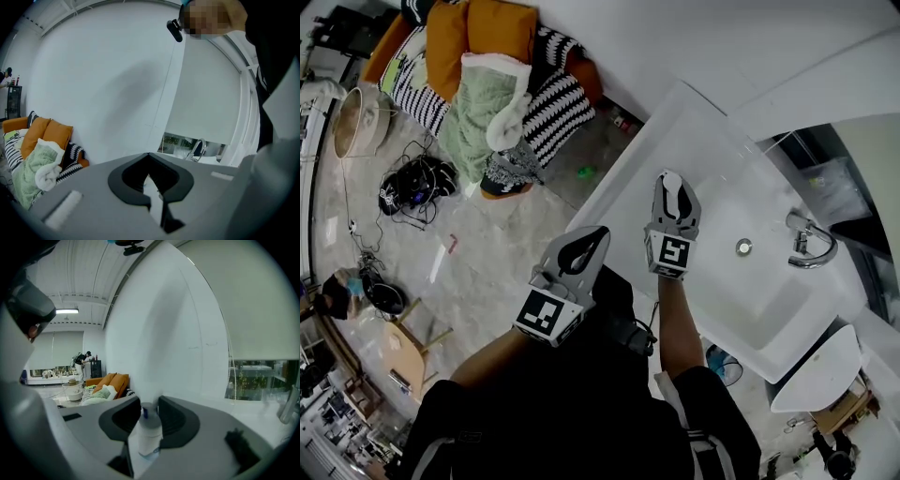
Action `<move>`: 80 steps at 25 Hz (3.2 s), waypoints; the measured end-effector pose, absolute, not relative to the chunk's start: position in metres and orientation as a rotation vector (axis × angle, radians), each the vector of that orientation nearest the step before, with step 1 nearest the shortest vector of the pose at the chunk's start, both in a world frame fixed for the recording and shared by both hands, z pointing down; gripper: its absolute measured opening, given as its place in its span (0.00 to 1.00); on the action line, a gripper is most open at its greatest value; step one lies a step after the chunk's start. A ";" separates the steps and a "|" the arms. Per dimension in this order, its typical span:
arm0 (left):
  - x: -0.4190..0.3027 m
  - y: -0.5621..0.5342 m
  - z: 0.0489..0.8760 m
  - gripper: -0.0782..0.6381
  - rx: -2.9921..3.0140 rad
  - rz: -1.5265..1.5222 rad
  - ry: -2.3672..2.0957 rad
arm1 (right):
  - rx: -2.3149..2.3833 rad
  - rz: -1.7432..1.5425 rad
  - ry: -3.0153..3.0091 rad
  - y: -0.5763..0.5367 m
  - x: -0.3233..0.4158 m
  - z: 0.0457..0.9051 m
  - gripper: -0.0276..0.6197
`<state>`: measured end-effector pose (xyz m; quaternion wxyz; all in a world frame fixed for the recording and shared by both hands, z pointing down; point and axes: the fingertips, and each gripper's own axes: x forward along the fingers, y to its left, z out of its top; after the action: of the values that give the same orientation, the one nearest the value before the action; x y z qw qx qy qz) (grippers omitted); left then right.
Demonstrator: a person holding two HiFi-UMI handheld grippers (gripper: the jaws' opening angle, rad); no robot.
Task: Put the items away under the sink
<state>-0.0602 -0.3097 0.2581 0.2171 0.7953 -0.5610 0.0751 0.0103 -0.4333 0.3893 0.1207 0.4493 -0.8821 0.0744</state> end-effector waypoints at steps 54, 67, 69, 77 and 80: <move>-0.098 -0.066 0.173 0.12 2.586 -0.028 -1.124 | 1.911 0.184 -2.325 -0.052 0.060 0.242 0.23; -0.013 0.020 0.183 0.12 2.603 0.028 -1.096 | 1.935 0.219 -2.282 0.046 0.143 0.261 0.23; -0.002 0.036 0.186 0.12 2.596 0.028 -1.109 | 1.919 0.218 -2.287 0.063 0.152 0.265 0.23; 0.025 0.084 0.202 0.12 2.581 0.044 -1.166 | 1.868 0.232 -2.311 0.112 0.183 0.284 0.23; 0.025 0.095 0.210 0.12 2.564 0.043 -1.206 | 1.848 0.243 -2.324 0.123 0.190 0.295 0.23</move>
<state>0.0253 0.0947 0.2103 0.1535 0.8940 -0.4207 0.0150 0.1899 0.1233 0.2952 0.0814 0.6182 -0.7776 0.0812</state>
